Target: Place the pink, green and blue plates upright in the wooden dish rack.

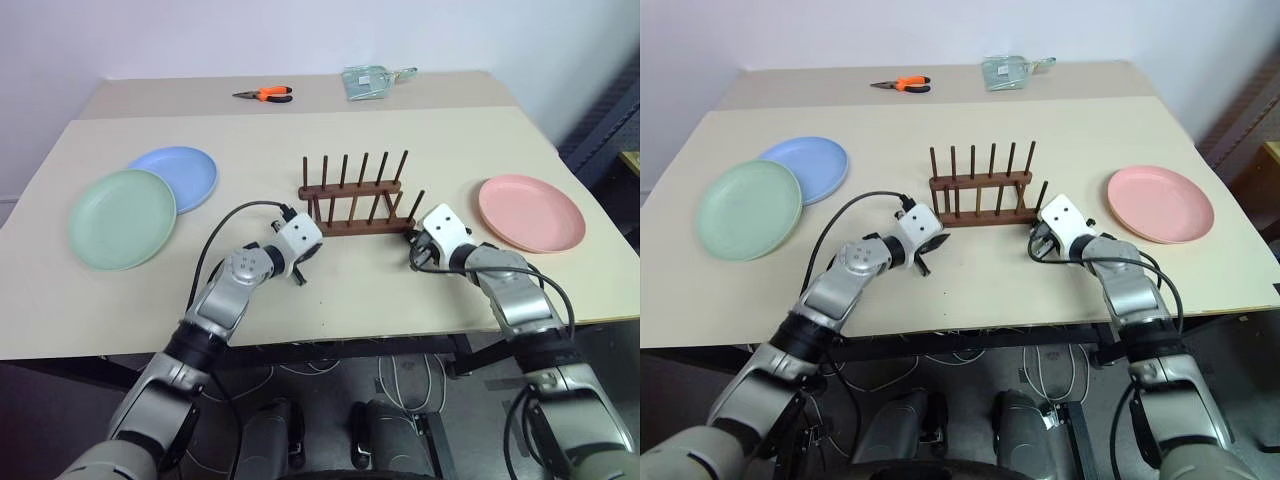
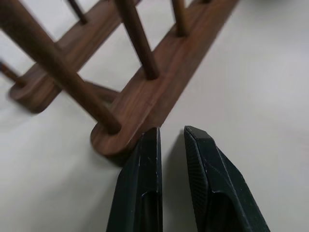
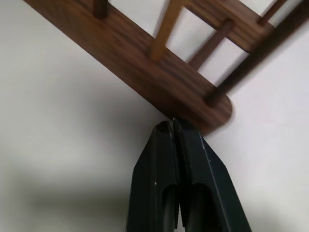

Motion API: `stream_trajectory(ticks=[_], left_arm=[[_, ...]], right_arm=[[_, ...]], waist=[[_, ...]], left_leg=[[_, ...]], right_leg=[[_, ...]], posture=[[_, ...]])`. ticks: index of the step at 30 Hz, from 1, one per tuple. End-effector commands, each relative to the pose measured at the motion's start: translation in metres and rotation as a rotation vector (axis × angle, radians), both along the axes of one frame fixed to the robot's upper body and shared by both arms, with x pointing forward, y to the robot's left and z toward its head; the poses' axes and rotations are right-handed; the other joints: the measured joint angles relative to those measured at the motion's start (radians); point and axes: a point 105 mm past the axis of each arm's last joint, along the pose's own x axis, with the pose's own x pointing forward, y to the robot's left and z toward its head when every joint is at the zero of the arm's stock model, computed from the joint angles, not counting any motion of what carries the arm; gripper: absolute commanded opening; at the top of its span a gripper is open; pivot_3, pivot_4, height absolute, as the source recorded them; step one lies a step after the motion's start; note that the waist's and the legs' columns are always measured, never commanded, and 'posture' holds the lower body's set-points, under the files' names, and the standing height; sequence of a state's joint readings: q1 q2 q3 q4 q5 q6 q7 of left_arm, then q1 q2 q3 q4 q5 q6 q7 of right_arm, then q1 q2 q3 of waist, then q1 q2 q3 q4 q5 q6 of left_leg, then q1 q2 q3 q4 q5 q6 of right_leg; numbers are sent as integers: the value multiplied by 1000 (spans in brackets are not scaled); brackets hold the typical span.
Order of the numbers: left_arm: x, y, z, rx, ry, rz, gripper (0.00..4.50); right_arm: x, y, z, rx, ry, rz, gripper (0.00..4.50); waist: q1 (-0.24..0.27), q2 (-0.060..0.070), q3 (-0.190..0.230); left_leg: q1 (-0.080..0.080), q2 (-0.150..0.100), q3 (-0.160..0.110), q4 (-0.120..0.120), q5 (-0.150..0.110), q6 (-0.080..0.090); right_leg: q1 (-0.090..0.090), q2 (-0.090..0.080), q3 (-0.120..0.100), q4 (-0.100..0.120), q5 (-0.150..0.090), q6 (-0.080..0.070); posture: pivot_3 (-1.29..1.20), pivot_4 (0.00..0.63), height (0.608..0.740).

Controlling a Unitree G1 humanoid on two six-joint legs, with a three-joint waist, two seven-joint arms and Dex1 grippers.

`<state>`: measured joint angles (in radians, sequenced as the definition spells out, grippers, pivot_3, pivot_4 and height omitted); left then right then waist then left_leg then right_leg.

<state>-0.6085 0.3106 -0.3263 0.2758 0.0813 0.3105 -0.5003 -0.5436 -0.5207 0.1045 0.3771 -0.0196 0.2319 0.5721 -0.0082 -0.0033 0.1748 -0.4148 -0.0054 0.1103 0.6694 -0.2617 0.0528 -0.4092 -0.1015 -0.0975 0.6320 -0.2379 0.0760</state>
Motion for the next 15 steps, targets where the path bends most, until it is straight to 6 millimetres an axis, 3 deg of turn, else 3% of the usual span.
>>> stream_trajectory(ticks=[1,6,7,10,13,15], left_arm=[[18,25,-14,44,19,121,759],[33,26,-9,48,-15,154,759],[32,25,-8,36,-12,145,759],[15,17,1,-25,-25,46,759],[-26,5,19,-88,-66,-157,759],[-56,-1,30,-165,-34,-264,759]], right_arm=[[15,2,10,1,-54,-15,62],[27,3,20,9,-86,-2,62],[25,1,22,3,-87,11,293],[11,-17,35,-97,-128,45,1243],[-12,-55,61,-144,-174,-26,2720],[-30,-82,66,-205,-149,-74,3695]], waist=[[-3,0,0],[-6,0,0],[-6,0,0],[-7,1,0],[-5,1,1],[-3,2,1]], left_leg=[[0,0,0,0,0,0],[0,0,0,-1,1,-1],[0,0,0,-1,1,-1],[0,0,1,-2,1,-1],[-2,0,1,-4,0,-1],[-4,-1,0,-4,0,-1]], right_leg=[[0,0,0,0,0,0],[0,0,0,0,0,0],[0,0,0,0,0,0],[0,0,0,-1,0,0],[-3,-1,0,-2,-1,1],[-4,-2,0,-3,-1,1]], posture=[[0,150,740],[0,150,740],[0,150,740],[0,150,740],[0,150,740],[0,150,740]])
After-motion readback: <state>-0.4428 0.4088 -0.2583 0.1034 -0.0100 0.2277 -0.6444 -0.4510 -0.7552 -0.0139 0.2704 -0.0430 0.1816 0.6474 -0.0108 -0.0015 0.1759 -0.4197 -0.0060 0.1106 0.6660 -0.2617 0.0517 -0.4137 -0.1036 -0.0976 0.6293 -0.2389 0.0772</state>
